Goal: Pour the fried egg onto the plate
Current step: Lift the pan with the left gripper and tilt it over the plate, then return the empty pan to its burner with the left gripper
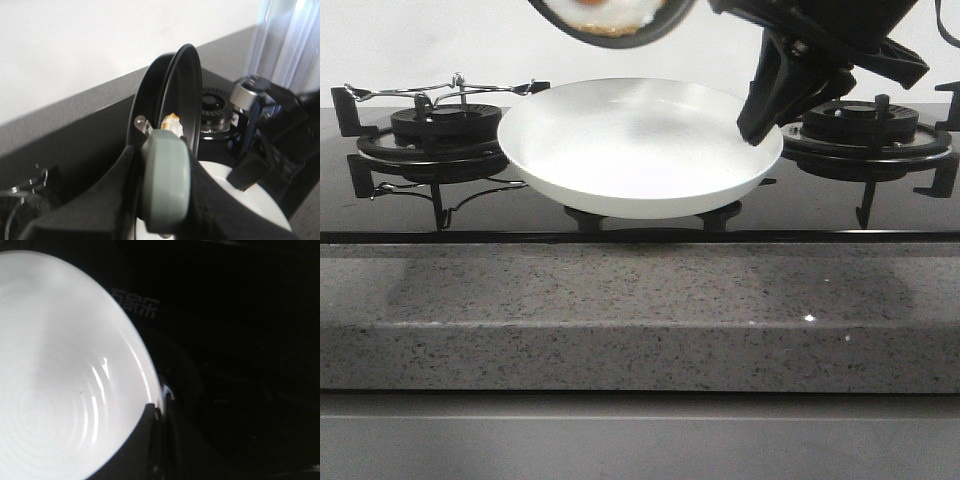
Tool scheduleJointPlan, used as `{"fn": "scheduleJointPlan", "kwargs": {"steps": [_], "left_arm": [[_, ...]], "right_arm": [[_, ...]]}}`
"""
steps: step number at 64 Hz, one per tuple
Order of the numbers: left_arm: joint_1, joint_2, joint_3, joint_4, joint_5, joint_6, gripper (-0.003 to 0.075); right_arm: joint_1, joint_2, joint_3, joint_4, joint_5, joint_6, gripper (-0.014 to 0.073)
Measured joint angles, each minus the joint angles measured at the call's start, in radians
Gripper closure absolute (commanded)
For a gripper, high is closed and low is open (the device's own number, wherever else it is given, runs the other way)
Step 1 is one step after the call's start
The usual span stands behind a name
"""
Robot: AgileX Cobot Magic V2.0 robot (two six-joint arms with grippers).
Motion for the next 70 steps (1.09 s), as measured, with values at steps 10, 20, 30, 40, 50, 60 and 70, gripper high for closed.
{"fn": "scheduleJointPlan", "kwargs": {"steps": [10, 20, 30, 40, 50, 60, 70], "left_arm": [[-0.111, 0.000, 0.002, 0.183, -0.065, 0.036, 0.0739], [-0.163, 0.000, 0.004, 0.300, -0.102, 0.041, 0.0739], [-0.169, 0.000, 0.004, 0.320, -0.118, 0.044, 0.0739], [-0.165, 0.000, 0.004, 0.314, -0.122, 0.044, 0.0739], [-0.089, 0.000, 0.004, 0.225, -0.122, 0.042, 0.0739], [0.106, 0.005, 0.004, -0.030, -0.122, 0.003, 0.0739], [0.332, 0.064, 0.004, -0.369, -0.069, -0.010, 0.0739]], "right_arm": [[0.000, 0.000, 0.000, 0.000, 0.000, 0.000, 0.0655], [0.000, 0.000, 0.000, 0.000, 0.000, 0.000, 0.0655], [0.000, 0.000, 0.000, 0.000, 0.002, -0.002, 0.0655], [0.000, 0.000, 0.000, 0.000, 0.001, -0.002, 0.0655], [0.000, 0.000, 0.000, 0.000, 0.001, -0.002, 0.0655], [0.000, 0.000, 0.000, 0.000, 0.001, -0.002, 0.0655], [0.000, 0.000, 0.000, 0.000, 0.001, -0.002, 0.0655]]}}
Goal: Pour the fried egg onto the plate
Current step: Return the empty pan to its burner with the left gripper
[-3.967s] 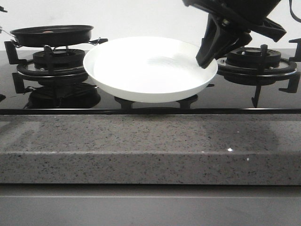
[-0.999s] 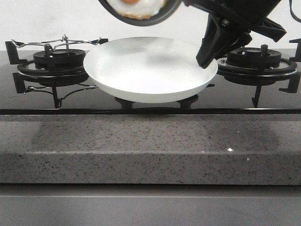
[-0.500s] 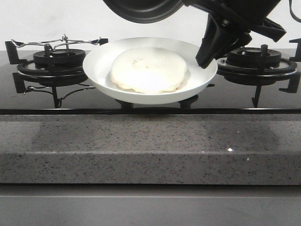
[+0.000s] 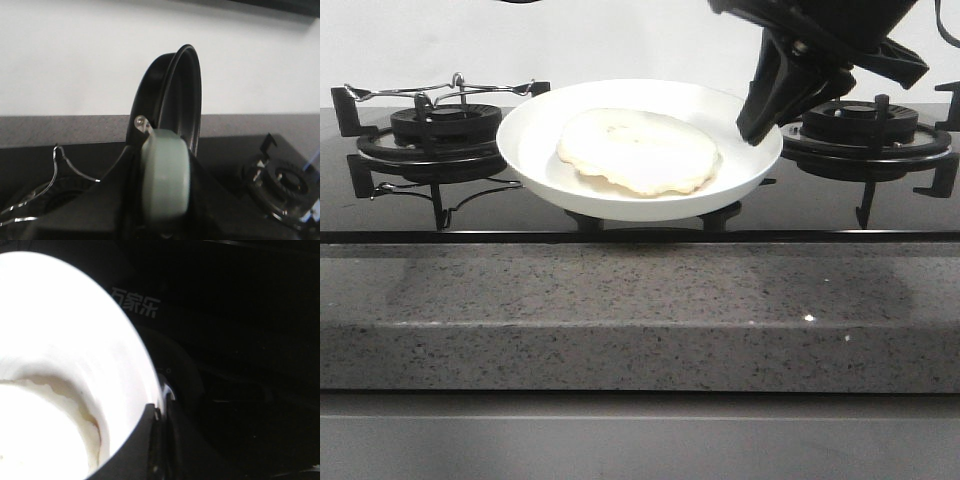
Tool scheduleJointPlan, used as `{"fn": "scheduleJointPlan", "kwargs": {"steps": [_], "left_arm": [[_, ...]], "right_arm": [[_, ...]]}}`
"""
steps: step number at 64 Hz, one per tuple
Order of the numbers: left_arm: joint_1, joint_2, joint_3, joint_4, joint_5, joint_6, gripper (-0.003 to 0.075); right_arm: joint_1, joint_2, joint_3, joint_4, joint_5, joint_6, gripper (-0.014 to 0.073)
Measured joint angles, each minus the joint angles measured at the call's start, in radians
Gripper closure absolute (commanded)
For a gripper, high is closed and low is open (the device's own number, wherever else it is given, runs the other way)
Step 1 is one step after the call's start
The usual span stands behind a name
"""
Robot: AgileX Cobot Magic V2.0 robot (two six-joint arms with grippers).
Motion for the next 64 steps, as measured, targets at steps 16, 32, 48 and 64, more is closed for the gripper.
{"fn": "scheduleJointPlan", "kwargs": {"steps": [16, 32, 48, 64], "left_arm": [[0.272, 0.178, 0.000, -0.283, 0.188, -0.187, 0.0739], [0.401, 0.374, 0.000, -0.365, 0.493, -0.258, 0.0739], [0.425, 0.481, 0.000, -0.411, 0.581, -0.289, 0.0722], [0.425, 0.505, 0.000, -0.427, 0.589, -0.308, 0.0498]], "right_arm": [[0.000, 0.000, 0.000, 0.000, 0.000, 0.000, 0.0655], [0.000, 0.000, 0.000, 0.000, 0.000, 0.000, 0.0655], [0.000, 0.000, 0.000, 0.000, 0.000, 0.000, 0.0655], [0.000, 0.000, 0.000, 0.000, 0.000, 0.000, 0.0655]]}}
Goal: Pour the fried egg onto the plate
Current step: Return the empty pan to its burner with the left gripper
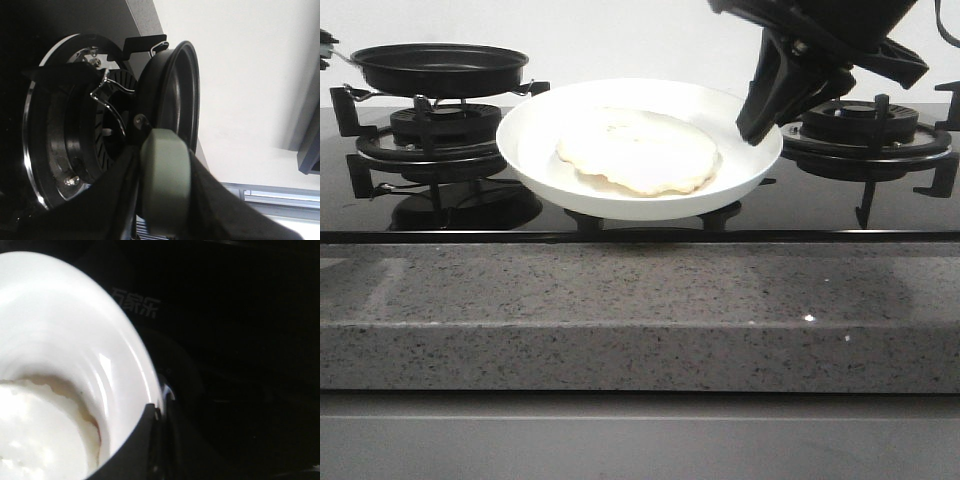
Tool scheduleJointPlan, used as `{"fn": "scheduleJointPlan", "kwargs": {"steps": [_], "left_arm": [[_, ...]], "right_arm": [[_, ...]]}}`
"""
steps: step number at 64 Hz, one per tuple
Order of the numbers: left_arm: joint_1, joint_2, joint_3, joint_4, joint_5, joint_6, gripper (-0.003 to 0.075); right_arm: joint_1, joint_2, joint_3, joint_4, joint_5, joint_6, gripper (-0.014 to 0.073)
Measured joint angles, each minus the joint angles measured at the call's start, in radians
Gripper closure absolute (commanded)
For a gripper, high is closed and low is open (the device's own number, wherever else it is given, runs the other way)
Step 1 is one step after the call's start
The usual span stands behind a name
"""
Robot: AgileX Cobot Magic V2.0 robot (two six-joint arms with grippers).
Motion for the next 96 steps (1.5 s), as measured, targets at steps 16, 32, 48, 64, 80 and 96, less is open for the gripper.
{"fn": "scheduleJointPlan", "kwargs": {"steps": [16, 32, 48, 64, 80, 96], "left_arm": [[0.005, 0.000, -0.004, -0.013, 0.003, -0.005, 0.0231], [0.017, 0.000, -0.005, 0.002, 0.035, -0.005, 0.0203], [0.122, -0.004, -0.005, 0.098, 0.071, -0.005, 0.0204], [0.225, -0.096, -0.005, 0.177, 0.094, 0.015, 0.0204], [0.208, -0.301, -0.005, 0.325, 0.097, 0.033, 0.0204], [-0.002, -0.549, -0.005, 0.772, 0.026, -0.082, 0.0204]], "right_arm": [[0.000, 0.000, 0.000, 0.000, 0.000, 0.000, 0.0655], [0.000, 0.000, 0.000, 0.000, 0.000, 0.000, 0.0655], [0.000, 0.000, 0.000, 0.000, 0.000, 0.000, 0.0655], [0.000, 0.000, 0.000, 0.000, 0.000, 0.000, 0.0655], [0.000, 0.000, 0.000, 0.000, 0.000, 0.000, 0.0655], [0.000, 0.000, 0.000, 0.000, 0.000, 0.000, 0.0655]]}}
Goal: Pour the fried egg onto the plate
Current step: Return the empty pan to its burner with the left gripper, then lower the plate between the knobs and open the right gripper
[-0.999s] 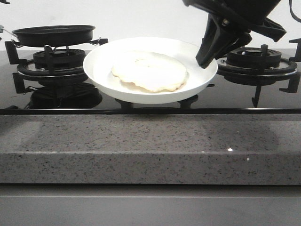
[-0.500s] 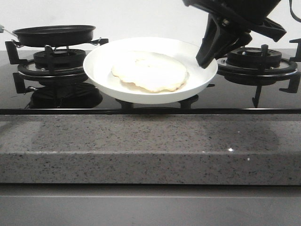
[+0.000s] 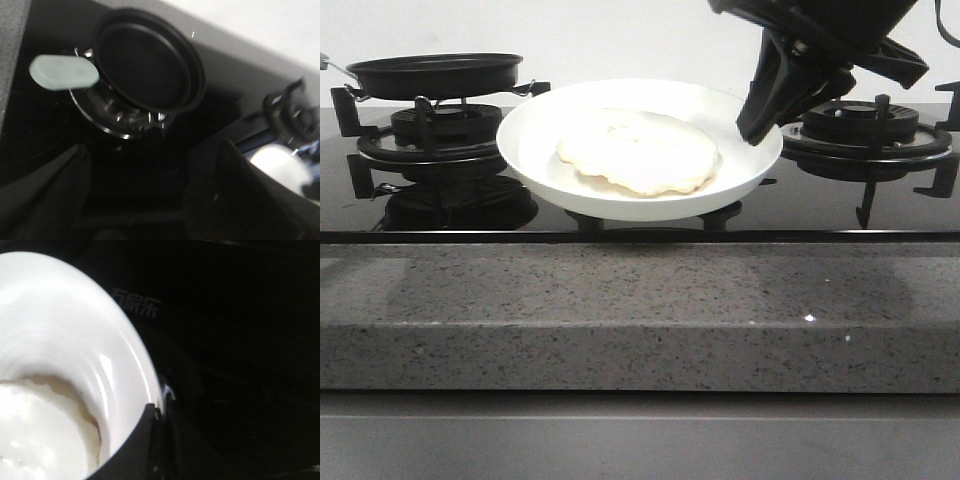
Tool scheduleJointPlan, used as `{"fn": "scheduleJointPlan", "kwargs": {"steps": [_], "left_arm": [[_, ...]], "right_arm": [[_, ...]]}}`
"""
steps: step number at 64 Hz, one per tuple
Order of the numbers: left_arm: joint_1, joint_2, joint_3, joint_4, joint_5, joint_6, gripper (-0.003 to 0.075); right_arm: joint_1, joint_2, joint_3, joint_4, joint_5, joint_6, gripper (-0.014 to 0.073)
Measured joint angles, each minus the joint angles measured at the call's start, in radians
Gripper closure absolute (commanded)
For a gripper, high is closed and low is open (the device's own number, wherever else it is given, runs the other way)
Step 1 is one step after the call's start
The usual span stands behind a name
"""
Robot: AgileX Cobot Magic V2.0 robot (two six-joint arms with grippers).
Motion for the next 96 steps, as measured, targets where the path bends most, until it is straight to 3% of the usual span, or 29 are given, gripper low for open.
{"fn": "scheduleJointPlan", "kwargs": {"steps": [14, 26, 50, 84, 96], "left_arm": [[-0.224, -0.213, 0.022, 0.467, -0.020, -0.280, 0.0204], [-0.299, -0.406, 0.130, 0.706, -0.014, -0.447, 0.0204], [-0.301, -0.660, 0.289, 0.706, -0.006, -0.467, 0.0204], [-0.301, -0.672, 0.291, 0.698, 0.034, -0.470, 0.0204], [-0.301, -0.672, 0.291, 0.698, 0.034, -0.470, 0.0204]], "right_arm": [[0.000, 0.000, 0.000, 0.000, 0.000, 0.000, 0.0655], [0.000, 0.000, 0.000, 0.000, 0.000, 0.000, 0.0655], [0.000, 0.000, 0.000, 0.000, 0.000, 0.000, 0.0655], [0.000, 0.000, -0.002, 0.002, 0.004, 0.000, 0.0655], [0.000, 0.016, -0.126, -0.017, 0.110, 0.000, 0.0655]]}}
